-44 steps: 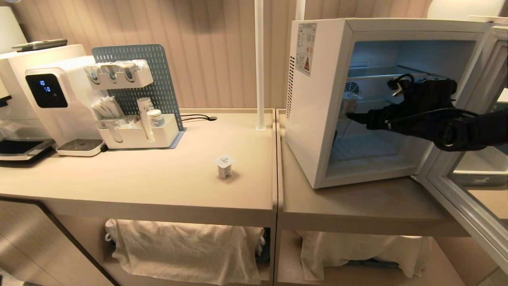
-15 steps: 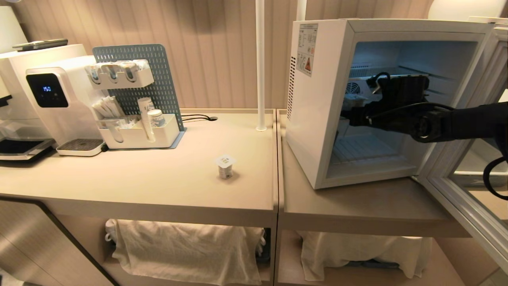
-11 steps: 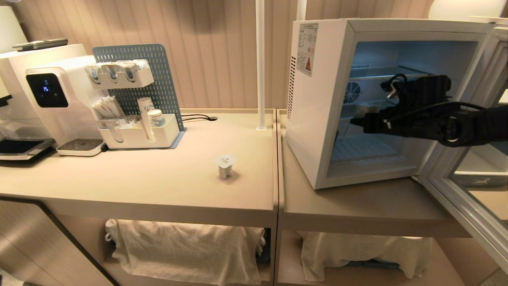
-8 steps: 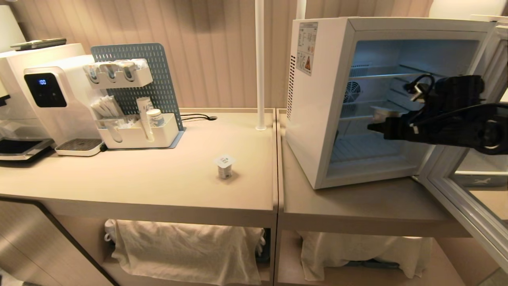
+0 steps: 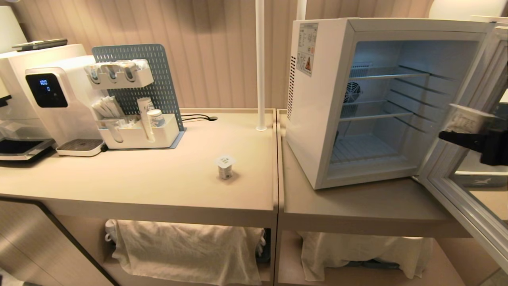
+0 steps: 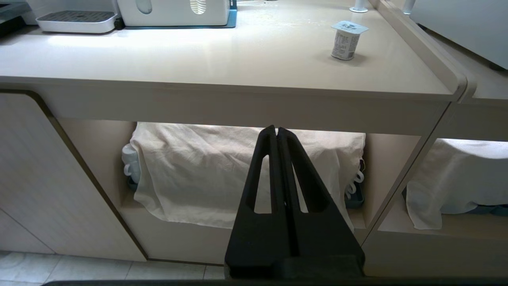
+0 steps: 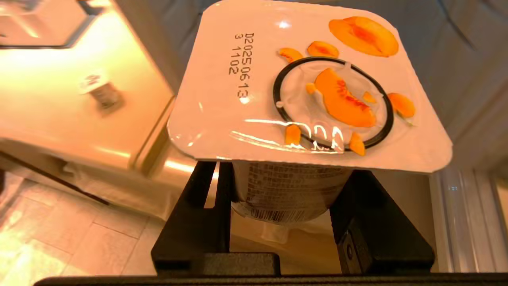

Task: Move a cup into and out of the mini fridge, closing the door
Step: Place the yoghurt on the table

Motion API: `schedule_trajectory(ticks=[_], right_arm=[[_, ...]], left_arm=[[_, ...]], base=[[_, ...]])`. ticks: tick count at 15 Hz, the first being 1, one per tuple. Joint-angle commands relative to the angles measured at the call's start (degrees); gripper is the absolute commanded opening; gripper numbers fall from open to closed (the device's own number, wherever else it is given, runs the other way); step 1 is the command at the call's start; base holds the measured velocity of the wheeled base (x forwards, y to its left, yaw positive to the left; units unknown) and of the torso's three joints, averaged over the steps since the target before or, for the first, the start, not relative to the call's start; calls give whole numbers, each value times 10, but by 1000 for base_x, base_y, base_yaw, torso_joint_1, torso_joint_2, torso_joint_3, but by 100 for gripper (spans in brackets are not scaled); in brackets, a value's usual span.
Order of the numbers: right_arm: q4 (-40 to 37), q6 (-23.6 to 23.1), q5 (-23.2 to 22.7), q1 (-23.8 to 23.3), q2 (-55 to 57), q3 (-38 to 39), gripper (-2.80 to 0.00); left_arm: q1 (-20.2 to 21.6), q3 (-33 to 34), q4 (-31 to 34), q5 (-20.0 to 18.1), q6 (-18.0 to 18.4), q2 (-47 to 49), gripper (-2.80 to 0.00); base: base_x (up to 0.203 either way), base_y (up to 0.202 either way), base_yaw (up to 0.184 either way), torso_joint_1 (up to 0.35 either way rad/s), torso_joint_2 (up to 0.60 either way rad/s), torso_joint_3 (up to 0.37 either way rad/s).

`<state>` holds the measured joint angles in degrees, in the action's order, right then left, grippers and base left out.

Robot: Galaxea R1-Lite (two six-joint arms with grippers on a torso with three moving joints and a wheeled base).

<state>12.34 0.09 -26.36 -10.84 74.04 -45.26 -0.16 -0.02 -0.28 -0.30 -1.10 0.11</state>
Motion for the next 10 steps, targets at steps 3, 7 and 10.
schedule_trajectory(ticks=[3, 7, 10], right_arm=[[-44, -19, -105, -65, -229, 118, -280], [-161, -20, -180, -73, -364, 149, -280], [-278, -10, -219, -63, -443, 130, -280]], left_arm=[[0, 0, 0, 0, 0, 0, -280], [0, 0, 0, 0, 0, 0, -280], [0, 0, 0, 0, 0, 0, -280]], base=[[0, 0, 0, 0, 0, 0], [0, 0, 0, 0, 0, 0], [0, 0, 0, 0, 0, 0]])
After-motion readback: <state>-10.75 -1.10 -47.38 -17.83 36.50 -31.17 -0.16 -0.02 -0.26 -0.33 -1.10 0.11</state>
